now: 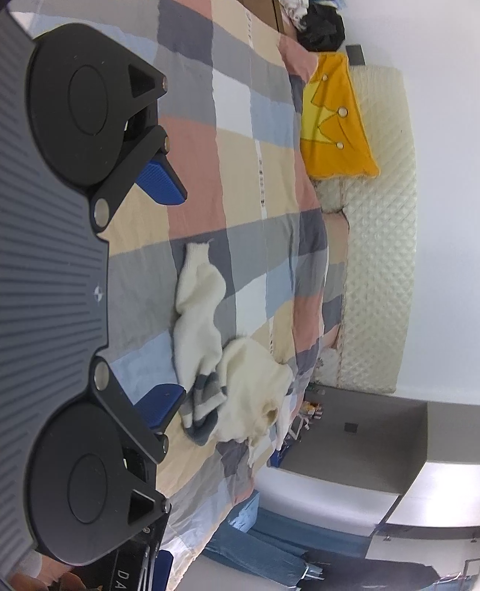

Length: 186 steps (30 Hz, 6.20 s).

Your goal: Fold large clothes

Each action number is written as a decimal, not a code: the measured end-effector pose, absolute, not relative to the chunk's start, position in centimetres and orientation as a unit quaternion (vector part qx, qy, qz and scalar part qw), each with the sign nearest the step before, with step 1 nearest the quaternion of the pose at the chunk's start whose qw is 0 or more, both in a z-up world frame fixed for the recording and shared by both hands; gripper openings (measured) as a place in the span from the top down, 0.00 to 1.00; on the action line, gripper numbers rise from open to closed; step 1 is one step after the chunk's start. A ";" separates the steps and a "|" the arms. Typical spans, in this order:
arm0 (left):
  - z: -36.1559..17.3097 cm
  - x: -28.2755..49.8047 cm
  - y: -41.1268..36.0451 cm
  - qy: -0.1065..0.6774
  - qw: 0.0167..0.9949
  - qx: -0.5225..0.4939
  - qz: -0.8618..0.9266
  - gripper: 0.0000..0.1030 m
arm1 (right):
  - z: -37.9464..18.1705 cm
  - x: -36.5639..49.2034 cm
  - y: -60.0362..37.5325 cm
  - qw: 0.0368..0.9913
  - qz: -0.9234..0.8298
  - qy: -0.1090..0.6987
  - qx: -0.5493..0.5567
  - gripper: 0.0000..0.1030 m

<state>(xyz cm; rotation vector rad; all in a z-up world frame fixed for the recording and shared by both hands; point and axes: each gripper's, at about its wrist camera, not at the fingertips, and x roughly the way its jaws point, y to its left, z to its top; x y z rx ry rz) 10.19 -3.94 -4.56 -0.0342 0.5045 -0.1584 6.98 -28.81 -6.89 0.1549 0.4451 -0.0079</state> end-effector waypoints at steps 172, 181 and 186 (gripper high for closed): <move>-22.5 25.4 -3.2 0.334 0.894 -0.174 -0.241 0.88 | -17.8 19.8 -29.0 0.934 0.100 0.315 0.136 0.36; -21.7 25.4 -2.7 0.315 0.897 -0.193 -0.242 0.91 | -17.5 22.3 -26.7 0.953 0.093 0.278 0.079 0.37; -21.5 25.7 -1.7 0.305 0.897 -0.219 -0.233 0.94 | -18.0 24.1 -25.5 0.956 0.082 0.280 0.023 0.36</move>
